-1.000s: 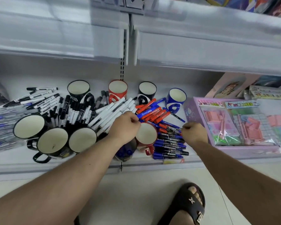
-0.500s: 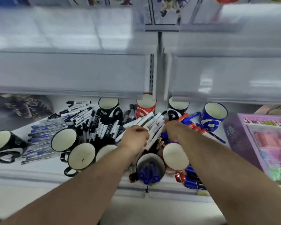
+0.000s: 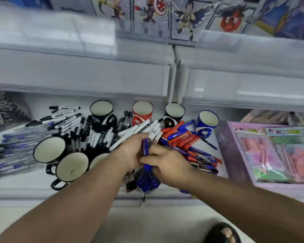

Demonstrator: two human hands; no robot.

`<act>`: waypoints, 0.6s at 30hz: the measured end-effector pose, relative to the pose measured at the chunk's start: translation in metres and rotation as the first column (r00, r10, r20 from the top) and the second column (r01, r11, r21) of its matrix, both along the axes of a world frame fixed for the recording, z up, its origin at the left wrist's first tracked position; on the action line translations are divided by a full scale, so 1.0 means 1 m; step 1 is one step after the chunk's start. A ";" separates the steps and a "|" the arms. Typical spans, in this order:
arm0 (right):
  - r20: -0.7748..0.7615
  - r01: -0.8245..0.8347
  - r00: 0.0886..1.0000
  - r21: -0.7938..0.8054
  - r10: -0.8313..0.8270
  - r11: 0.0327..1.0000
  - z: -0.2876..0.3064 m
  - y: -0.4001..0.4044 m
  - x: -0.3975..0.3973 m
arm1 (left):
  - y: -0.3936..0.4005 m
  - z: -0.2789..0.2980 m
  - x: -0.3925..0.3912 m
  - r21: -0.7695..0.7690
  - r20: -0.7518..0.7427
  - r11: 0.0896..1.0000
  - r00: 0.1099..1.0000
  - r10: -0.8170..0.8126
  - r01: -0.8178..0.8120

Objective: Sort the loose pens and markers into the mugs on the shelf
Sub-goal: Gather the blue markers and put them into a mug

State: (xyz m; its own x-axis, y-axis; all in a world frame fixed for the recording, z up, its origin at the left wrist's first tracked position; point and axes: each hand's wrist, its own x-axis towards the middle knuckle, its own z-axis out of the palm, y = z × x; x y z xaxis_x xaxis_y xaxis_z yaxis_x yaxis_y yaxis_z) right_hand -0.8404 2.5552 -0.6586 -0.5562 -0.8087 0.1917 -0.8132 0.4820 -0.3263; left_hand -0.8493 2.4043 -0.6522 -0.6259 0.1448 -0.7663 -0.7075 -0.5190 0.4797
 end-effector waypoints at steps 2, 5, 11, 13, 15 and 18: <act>-0.049 -0.009 0.999 0.006 0.009 1.000 -0.005 0.001 0.008 | 0.000 0.003 0.005 -0.210 -0.043 0.977 0.999 0.034 -0.043; 0.022 0.214 0.977 -0.049 -0.213 0.976 0.001 0.012 0.002 | -0.007 0.005 0.014 -0.229 -0.054 0.958 0.985 0.164 -0.172; 0.443 0.408 0.825 -0.034 -0.352 0.913 0.011 0.023 0.041 | 0.007 0.007 0.029 0.055 0.135 0.944 0.939 0.315 -0.325; 0.394 0.377 0.851 0.004 -0.348 0.926 0.006 0.017 0.060 | 0.017 0.008 0.028 0.068 0.163 0.938 0.932 0.325 -0.339; 0.208 0.469 0.873 -0.114 -0.441 0.876 -0.003 0.016 0.061 | 0.024 0.009 0.028 0.024 0.151 0.971 0.961 0.233 -0.239; -0.003 0.455 0.878 -0.299 -0.478 0.839 -0.010 0.008 0.060 | 0.024 0.005 0.031 -0.131 0.125 0.991 0.992 -0.006 0.023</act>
State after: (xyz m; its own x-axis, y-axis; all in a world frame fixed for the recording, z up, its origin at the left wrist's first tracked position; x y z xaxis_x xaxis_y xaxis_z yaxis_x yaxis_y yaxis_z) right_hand -0.7801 2.5630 -0.6687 -0.8290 -0.3623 0.4260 -0.5421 0.7076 -0.4532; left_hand -0.8179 2.4288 -0.6475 -0.5235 0.0460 -0.8508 -0.7727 -0.4463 0.4513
